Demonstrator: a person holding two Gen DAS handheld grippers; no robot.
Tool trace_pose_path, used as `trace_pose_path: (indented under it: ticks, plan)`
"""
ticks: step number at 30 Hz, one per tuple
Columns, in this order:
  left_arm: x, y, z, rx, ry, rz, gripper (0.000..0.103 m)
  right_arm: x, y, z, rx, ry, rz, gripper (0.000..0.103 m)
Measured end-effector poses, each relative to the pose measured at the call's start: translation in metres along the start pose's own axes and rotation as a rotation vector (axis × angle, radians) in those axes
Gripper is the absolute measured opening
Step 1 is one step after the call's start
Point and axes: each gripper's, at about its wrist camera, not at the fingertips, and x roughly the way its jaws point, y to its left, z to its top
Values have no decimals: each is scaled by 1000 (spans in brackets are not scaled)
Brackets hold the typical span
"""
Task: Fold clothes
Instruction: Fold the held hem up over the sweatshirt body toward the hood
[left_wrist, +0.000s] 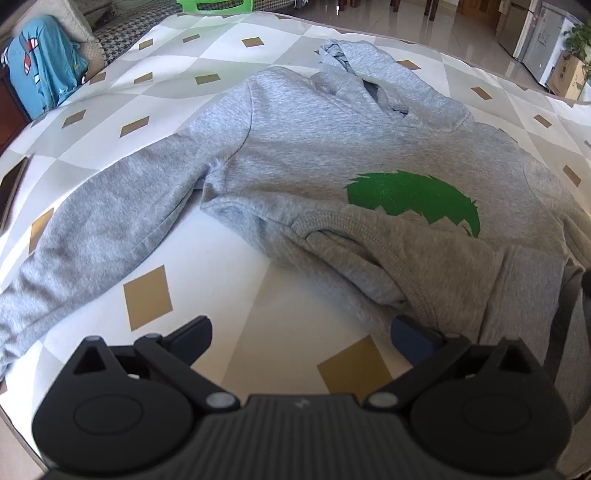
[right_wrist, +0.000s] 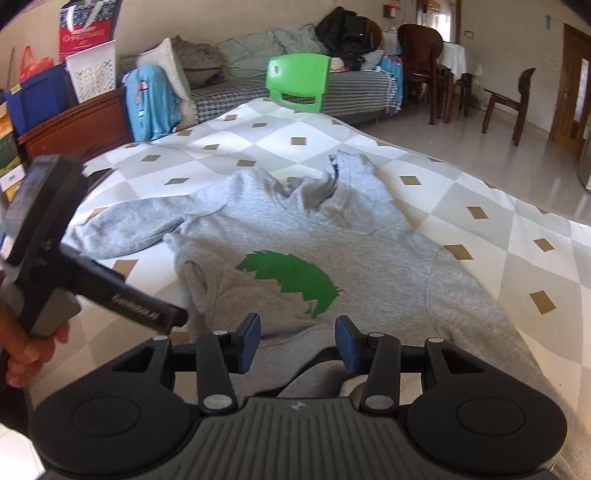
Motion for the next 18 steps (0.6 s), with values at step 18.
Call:
trace_pose_path:
  ticks: [18]
  plan:
    - [0,-11,10,-13,0,-12,103,34,55,-35,-432,102,-19,49]
